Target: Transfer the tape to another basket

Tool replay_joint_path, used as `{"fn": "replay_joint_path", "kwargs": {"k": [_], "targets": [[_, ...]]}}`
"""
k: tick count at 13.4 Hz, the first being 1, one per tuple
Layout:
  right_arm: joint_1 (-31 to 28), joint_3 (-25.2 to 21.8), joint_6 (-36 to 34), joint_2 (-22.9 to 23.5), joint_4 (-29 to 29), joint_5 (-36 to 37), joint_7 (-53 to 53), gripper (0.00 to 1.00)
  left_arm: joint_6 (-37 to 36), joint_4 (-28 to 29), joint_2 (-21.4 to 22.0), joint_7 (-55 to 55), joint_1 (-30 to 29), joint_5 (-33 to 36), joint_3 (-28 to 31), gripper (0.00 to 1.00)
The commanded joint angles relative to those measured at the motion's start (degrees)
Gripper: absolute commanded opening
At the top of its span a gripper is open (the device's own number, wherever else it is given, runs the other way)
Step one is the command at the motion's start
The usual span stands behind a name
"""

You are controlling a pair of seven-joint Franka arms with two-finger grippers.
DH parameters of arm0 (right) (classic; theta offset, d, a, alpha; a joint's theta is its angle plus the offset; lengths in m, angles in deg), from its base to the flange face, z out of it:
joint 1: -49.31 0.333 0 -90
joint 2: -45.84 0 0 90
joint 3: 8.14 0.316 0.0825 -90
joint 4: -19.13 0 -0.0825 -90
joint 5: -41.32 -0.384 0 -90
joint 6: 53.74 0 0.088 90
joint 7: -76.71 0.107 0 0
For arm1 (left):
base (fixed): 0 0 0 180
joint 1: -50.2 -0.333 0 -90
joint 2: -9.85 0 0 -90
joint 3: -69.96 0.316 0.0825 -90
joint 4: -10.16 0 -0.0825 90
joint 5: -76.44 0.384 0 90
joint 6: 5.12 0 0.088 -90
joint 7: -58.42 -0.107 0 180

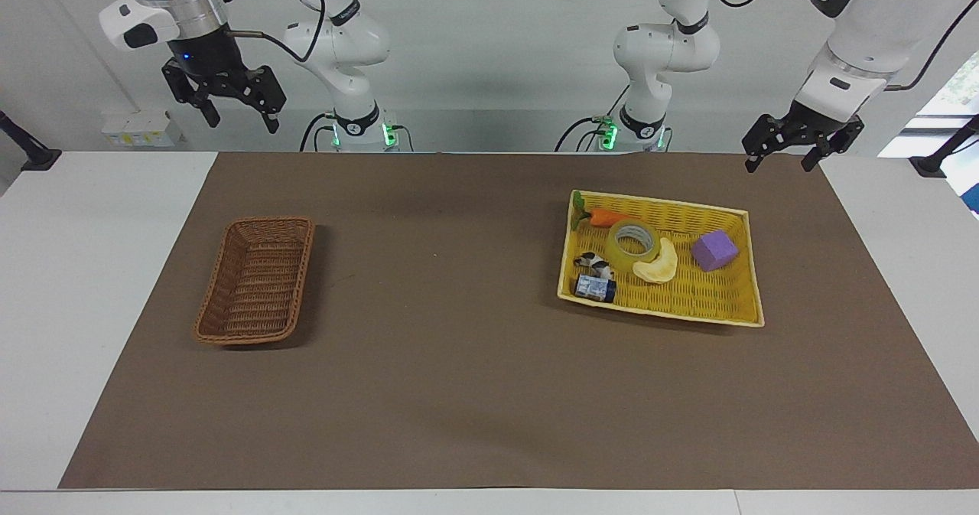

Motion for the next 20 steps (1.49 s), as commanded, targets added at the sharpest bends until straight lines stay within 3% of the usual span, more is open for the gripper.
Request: {"fn": "replay_joint_path", "kwargs": {"k": [1, 11, 15, 20], "targets": [[-0.3, 0.1, -0.4, -0.6, 0.4, -0.7, -1.1, 1.0, -1.2, -0.6, 0.8, 0.0, 0.9, -0.1, 0.5, 1.0], [-0.3, 0.1, -0.4, -0.6, 0.3, -0.7, -1.1, 1.0, 1.3, 6.2, 3.9, 1.2, 0.6, -0.3, 0.5, 1.0], [-0.3, 0.1, -0.5, -0.6, 0.4, -0.7, -1.1, 1.0, 5.5, 10.9, 3.6, 8.8, 2.0, -1.9, 0.5, 1.0], [-0.3, 0.1, -0.5, -0.6, 0.3, -0.7, -1.1, 1.0, 13.4, 22.4, 6.9, 27.1, 4.2, -2.4, 0.4, 1.0]]}}
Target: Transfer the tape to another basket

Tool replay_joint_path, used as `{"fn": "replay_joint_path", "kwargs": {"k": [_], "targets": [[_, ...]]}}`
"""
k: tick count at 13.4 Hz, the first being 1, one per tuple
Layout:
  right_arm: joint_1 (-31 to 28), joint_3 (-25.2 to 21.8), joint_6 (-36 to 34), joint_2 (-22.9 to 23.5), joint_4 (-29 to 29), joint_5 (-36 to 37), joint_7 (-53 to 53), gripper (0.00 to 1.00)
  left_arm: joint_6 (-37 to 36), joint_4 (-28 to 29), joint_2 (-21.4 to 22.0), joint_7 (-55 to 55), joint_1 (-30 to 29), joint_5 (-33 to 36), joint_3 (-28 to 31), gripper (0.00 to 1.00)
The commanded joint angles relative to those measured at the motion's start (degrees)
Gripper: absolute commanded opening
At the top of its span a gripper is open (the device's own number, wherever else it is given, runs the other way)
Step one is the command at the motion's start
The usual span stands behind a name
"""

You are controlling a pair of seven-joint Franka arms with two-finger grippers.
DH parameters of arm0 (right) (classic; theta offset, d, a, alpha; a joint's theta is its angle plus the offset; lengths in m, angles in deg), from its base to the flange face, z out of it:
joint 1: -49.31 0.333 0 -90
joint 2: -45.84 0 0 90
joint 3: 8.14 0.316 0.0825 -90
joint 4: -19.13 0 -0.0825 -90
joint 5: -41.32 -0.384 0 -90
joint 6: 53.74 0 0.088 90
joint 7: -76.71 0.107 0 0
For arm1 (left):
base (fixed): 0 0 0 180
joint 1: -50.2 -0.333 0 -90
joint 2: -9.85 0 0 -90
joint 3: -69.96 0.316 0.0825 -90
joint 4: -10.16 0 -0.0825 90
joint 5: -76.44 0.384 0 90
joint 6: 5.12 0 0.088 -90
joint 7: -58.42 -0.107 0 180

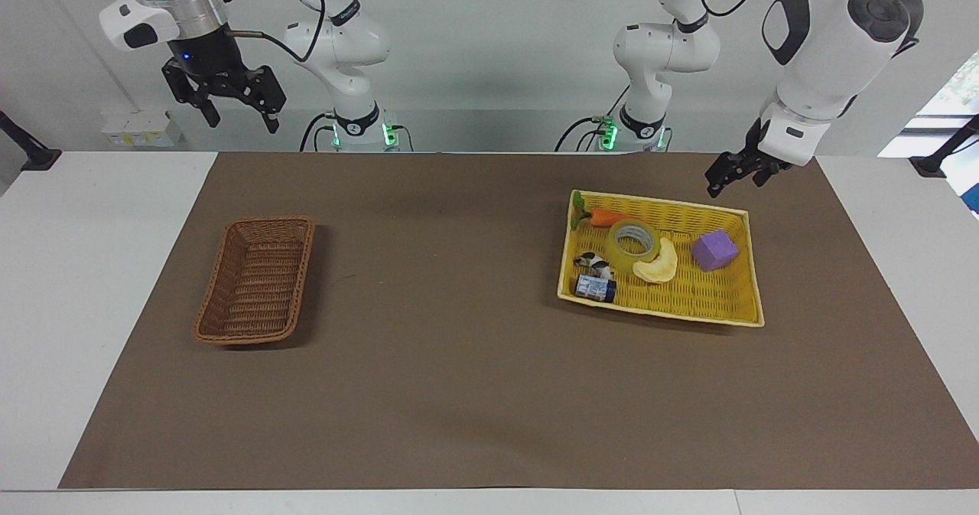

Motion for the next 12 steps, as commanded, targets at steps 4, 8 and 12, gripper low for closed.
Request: {"fn": "replay_joint_path", "kwargs": {"k": [4, 8, 12], "targets": [[-0.3, 0.1, -0.4, -0.6, 0.4, -0.7, -1.1, 1.0, 11.9, 14.5, 3.7, 10.9, 4.1, -1.6, 0.7, 1.0], [-0.3, 0.1, -0.4, -0.6, 0.4, -0.7, -1.1, 1.0, 18.8, 21.8, 3.4, 11.3, 5.4, -3.9, 0.7, 1.0], [-0.2, 0.3, -2.9, -0.7, 0.4, -0.8, -1.8, 1.0, 31.9, 31.3, 1.4, 11.3, 7.7, -5.7, 0.6, 0.95]]}}
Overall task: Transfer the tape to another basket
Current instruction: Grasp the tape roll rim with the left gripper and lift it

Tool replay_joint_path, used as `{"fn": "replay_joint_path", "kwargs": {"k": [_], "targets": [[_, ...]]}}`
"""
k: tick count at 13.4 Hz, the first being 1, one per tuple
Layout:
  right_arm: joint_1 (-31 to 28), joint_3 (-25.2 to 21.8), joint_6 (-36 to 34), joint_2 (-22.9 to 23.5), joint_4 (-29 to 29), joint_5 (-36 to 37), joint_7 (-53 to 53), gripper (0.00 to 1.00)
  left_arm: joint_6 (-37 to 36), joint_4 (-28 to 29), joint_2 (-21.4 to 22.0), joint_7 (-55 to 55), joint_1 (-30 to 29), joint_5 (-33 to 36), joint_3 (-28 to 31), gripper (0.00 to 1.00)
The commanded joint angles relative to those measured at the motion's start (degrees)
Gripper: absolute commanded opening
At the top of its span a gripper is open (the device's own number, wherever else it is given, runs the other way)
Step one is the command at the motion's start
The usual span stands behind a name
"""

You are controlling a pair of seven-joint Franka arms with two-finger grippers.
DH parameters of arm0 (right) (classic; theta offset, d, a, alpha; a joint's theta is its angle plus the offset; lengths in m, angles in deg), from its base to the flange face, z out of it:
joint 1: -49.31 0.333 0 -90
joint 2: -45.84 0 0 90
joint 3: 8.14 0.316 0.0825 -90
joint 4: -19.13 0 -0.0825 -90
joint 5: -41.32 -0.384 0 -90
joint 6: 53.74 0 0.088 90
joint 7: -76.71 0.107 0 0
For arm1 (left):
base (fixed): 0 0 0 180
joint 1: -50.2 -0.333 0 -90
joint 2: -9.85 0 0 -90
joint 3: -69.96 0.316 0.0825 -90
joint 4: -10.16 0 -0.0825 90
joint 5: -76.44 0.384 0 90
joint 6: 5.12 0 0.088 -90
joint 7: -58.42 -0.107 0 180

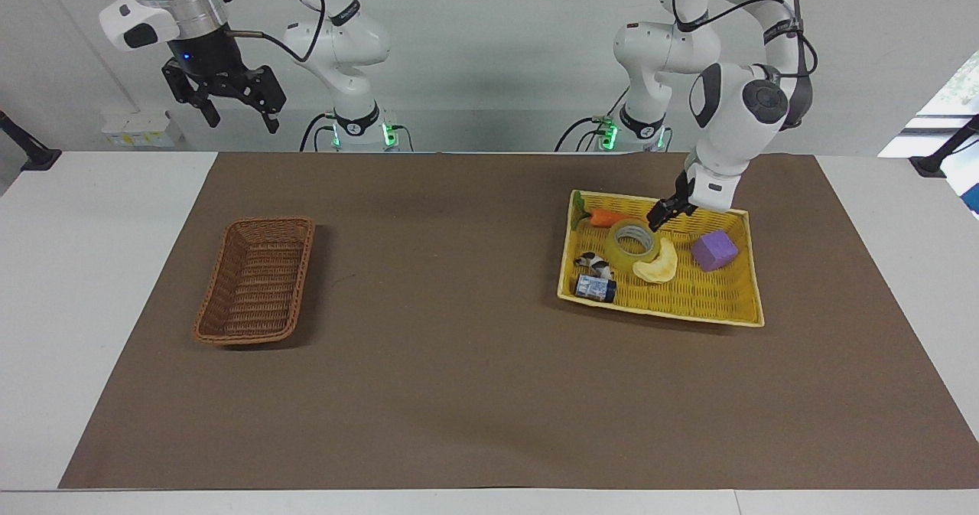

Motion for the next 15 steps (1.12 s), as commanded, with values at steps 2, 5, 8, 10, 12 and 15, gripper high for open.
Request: {"fn": "replay_joint_path", "kwargs": {"k": [2, 5, 8, 10, 12, 15], "targets": [[0.0, 0.8, -3.8, -0.9, 0.0, -1.0, -1.8, 1.0, 8.5, 5.9, -2.8, 0.3, 4.7, -1.0, 0.9, 0.61], [0.5, 0.8, -2.5, -1.8, 0.4, -2.6, -3.2, 1.0, 8.7, 5.5, -4.1, -2.9, 5.1, -1.0, 0.9, 0.0], [-0.1, 0.7, 0.5, -1.8, 1.4, -5.4, -3.2, 1.0, -0.8, -2.9, -4.6, -4.6, 4.4, -0.9, 1.0, 0.0], [0.5, 0.8, 0.6, -1.8, 1.4, -5.4, -3.1, 1.0, -8.3, -9.9, -5.5, -6.6, 4.0, -0.9, 1.1, 0.0], [0.6, 0.7, 0.8, -1.7, 2.0, -7.4, -3.2, 1.0, -12.2, -15.0, -5.6, -6.7, 2.6, -0.9, 1.0, 0.0], [1.7, 0.8, 3.7, -1.4, 3.1, -8.2, -3.3, 1.0, -19.9, -22.2, -5.4, -5.9, 3.2, -1.1, 0.8, 0.0]]}}
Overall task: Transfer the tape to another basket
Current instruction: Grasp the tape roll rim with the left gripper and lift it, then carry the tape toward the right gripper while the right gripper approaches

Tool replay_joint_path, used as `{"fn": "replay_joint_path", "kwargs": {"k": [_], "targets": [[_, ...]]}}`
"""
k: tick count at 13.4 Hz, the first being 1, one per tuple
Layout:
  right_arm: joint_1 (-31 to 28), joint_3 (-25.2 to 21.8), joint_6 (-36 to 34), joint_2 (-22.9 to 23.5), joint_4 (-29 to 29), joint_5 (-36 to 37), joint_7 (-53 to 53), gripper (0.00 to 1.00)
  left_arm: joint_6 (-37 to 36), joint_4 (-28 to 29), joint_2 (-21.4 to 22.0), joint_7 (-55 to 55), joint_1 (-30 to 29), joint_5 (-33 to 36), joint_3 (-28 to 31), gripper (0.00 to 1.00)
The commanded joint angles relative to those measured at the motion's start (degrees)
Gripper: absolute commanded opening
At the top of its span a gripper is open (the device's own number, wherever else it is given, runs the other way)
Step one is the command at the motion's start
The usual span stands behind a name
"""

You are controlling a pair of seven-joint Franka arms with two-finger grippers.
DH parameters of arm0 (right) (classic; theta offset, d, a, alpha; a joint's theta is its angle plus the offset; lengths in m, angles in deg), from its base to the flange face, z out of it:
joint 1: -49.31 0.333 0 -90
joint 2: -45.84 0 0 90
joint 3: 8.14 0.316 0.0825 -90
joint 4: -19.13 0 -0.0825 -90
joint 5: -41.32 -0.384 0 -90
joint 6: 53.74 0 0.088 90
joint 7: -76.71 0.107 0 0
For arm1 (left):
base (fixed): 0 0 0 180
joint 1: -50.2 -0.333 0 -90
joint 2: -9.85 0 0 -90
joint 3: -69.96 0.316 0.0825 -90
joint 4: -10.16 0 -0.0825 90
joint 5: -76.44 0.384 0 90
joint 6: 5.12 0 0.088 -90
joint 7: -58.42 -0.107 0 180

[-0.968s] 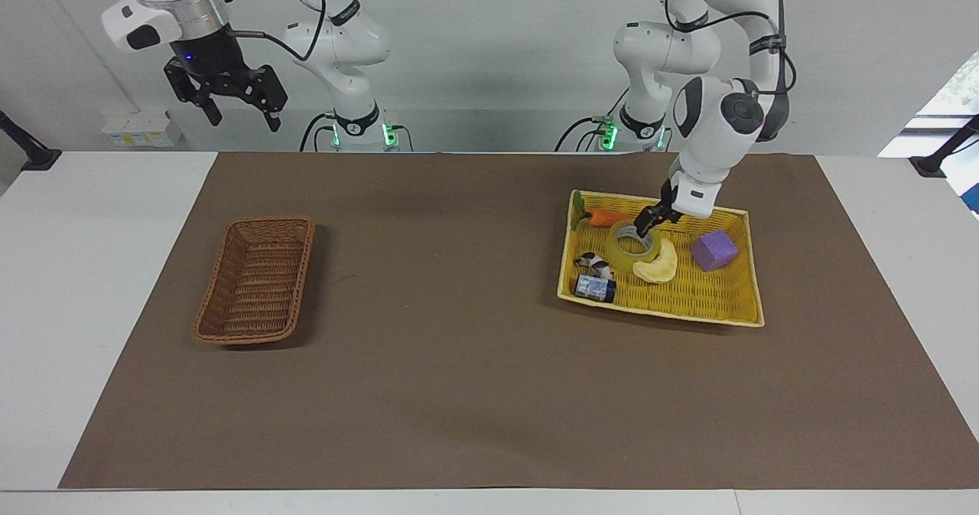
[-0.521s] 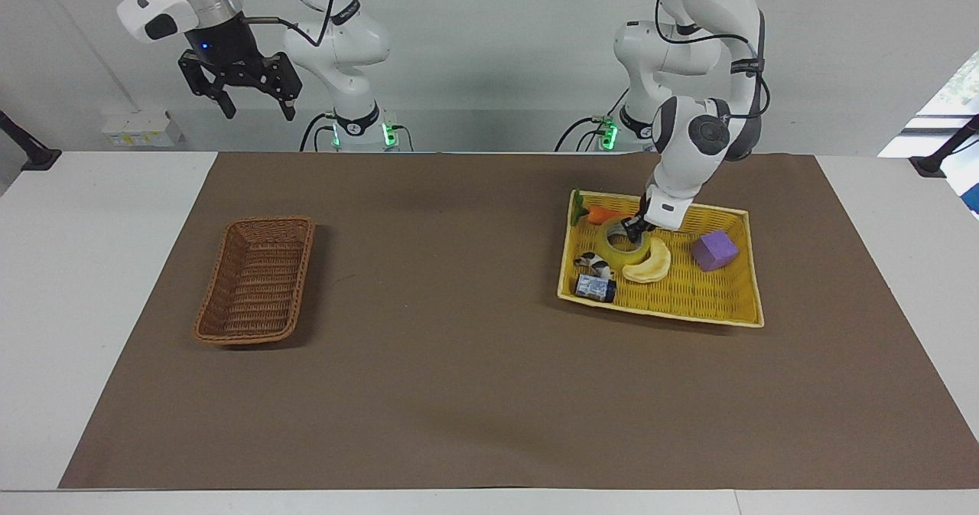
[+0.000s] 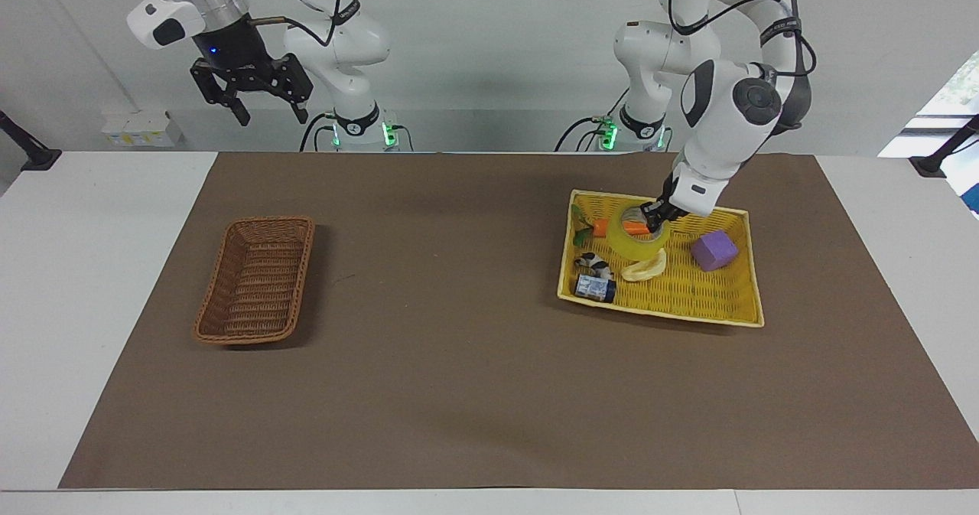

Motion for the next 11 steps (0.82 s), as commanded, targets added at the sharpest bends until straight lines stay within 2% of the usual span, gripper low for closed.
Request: {"fn": "replay_joint_path", "kwargs": {"k": [1, 4, 6, 9, 11], "targets": [[1.0, 0.1, 3.9, -0.1, 3.1, -2.0, -1.9, 1.0, -7.1, -5.2, -0.3, 0.1, 2.3, -1.2, -0.6, 0.0], [5.6, 0.1, 13.3, 2.1, 6.4, -3.5, -1.6, 1.0, -5.0, -5.2, 0.1, 6.5, 4.7, -8.9, -2.2, 0.0], [8.2, 0.1, 17.0, 4.9, 6.4, -10.0, -1.4, 1.0, 0.0, -4.9, 0.1, 6.5, 7.3, -13.8, -2.9, 0.0], [12.7, 0.1, 18.7, 9.2, 6.4, -17.0, 1.7, 1.0, 9.6, -4.4, -0.2, 6.0, 11.1, -24.3, -3.1, 0.0], [12.9, 0.2, 20.0, 10.2, 6.9, -23.4, 2.3, 1.0, 15.0, -4.4, -1.1, 5.9, 15.0, -26.2, -3.1, 0.0]]}}
